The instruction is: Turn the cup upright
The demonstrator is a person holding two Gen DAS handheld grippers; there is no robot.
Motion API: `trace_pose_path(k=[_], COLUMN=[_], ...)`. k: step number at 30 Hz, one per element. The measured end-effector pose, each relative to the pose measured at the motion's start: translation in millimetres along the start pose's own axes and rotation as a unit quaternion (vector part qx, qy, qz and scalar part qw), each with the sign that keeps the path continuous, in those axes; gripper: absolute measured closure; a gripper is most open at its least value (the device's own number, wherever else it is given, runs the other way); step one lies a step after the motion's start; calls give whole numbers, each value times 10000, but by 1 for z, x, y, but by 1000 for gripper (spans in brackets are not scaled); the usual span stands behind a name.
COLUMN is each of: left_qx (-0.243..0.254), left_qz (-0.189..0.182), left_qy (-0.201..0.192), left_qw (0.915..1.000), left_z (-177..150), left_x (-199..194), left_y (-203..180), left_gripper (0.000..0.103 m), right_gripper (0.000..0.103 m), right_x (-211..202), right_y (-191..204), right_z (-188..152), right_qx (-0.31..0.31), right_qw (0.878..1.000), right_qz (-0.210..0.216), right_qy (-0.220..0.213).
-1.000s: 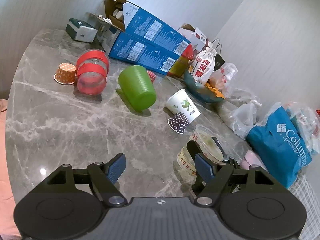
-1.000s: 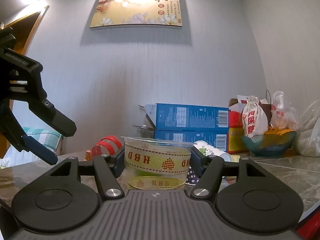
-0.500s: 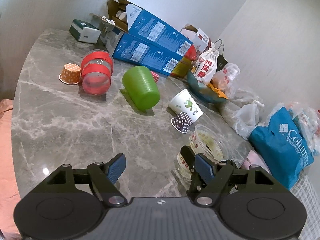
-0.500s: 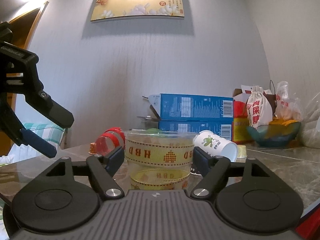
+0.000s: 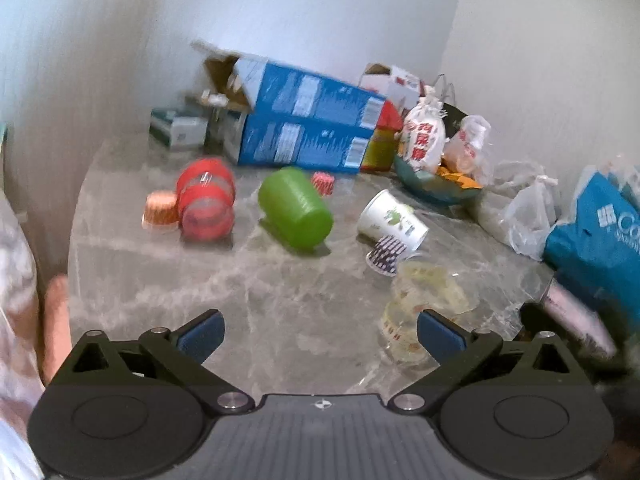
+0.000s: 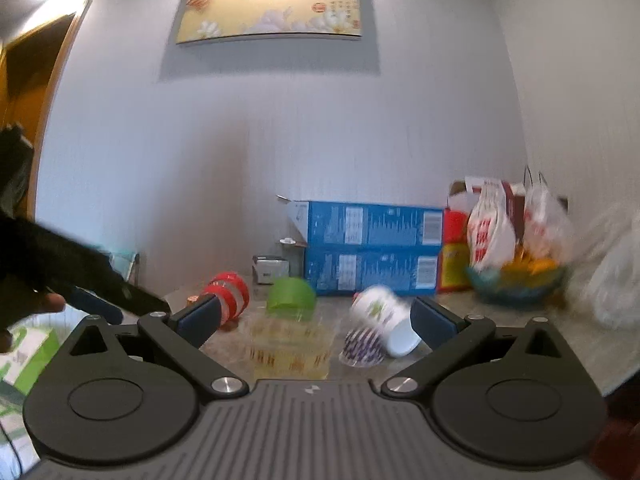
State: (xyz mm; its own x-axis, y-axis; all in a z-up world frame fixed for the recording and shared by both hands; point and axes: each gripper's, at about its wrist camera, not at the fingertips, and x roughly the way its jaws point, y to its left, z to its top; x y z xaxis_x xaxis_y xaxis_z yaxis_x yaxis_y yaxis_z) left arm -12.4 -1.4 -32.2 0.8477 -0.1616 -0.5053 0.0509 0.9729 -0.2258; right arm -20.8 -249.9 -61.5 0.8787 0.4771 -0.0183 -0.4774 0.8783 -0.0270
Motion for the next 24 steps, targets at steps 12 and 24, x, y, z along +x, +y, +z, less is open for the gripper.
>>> trace_pose_path(k=[12,24], left_qx=[399,303], left_qz=[60,345], left_qy=[201,602], left_qw=[9990,9971], left_z=[34,38], left_x=[-25,-15], left_y=[-58,-59], left_gripper=[0,0], right_gripper=[1,1], right_x=[4,17], right_y=[-44,-49], right_z=[85,73], right_qx=[1221,1338], right_qw=[9725,9615], right_qz=[-134,56], right_qy=[1977,2401])
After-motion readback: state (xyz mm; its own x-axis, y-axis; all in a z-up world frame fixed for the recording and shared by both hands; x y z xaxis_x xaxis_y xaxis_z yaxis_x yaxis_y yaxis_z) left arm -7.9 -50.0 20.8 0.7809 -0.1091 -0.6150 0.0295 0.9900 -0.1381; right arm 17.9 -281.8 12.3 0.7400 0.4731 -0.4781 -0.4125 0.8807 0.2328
